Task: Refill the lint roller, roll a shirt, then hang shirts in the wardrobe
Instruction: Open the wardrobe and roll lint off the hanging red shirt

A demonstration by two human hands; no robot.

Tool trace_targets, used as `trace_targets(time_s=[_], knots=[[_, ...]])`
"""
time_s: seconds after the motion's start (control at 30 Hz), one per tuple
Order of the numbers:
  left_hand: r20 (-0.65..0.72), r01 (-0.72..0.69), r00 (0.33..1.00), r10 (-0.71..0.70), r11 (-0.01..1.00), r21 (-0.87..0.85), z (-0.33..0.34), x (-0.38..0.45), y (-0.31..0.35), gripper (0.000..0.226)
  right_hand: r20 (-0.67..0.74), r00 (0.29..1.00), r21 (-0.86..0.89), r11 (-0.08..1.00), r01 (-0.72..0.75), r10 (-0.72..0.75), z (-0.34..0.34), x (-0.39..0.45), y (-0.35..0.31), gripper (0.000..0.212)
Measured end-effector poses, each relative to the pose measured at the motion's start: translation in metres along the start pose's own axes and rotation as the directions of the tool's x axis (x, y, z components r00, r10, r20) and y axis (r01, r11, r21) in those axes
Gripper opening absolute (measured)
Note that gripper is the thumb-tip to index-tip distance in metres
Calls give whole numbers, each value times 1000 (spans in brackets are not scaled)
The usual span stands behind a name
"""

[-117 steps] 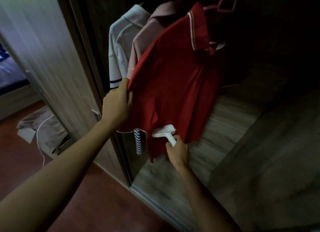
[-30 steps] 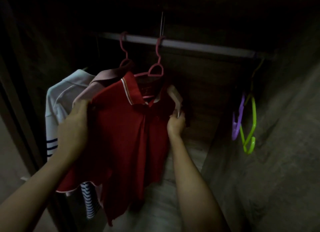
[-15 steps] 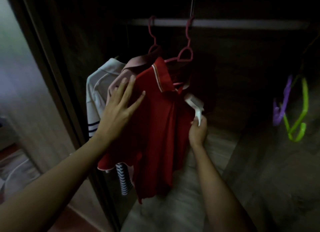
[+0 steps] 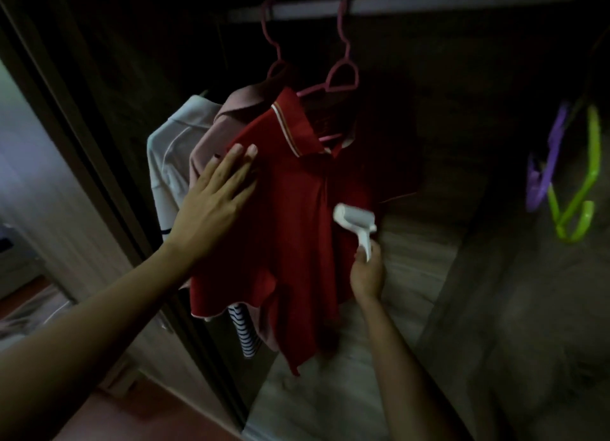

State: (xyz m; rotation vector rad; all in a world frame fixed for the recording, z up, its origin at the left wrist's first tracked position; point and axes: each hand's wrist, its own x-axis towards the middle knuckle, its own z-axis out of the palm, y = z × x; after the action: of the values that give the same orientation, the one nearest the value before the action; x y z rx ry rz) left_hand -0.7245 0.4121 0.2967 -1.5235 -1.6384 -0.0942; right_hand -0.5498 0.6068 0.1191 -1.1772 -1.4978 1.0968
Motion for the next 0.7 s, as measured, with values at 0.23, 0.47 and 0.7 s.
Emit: trace_targets(time_s=[0.23, 0.47, 0.7], knots=[[87, 87, 993, -85, 996, -15, -3, 2, 5, 62, 161, 981, -13, 993, 115, -112, 21, 1, 37, 37], [156, 116, 982, -109, 993, -36, -7, 2, 13, 65, 237, 966, -169, 984, -61, 101, 23, -36, 117, 34], [177, 144, 975, -135, 989, -35, -7, 5, 12, 64, 40, 999, 19, 1000, -24, 23, 20, 4, 46, 39]])
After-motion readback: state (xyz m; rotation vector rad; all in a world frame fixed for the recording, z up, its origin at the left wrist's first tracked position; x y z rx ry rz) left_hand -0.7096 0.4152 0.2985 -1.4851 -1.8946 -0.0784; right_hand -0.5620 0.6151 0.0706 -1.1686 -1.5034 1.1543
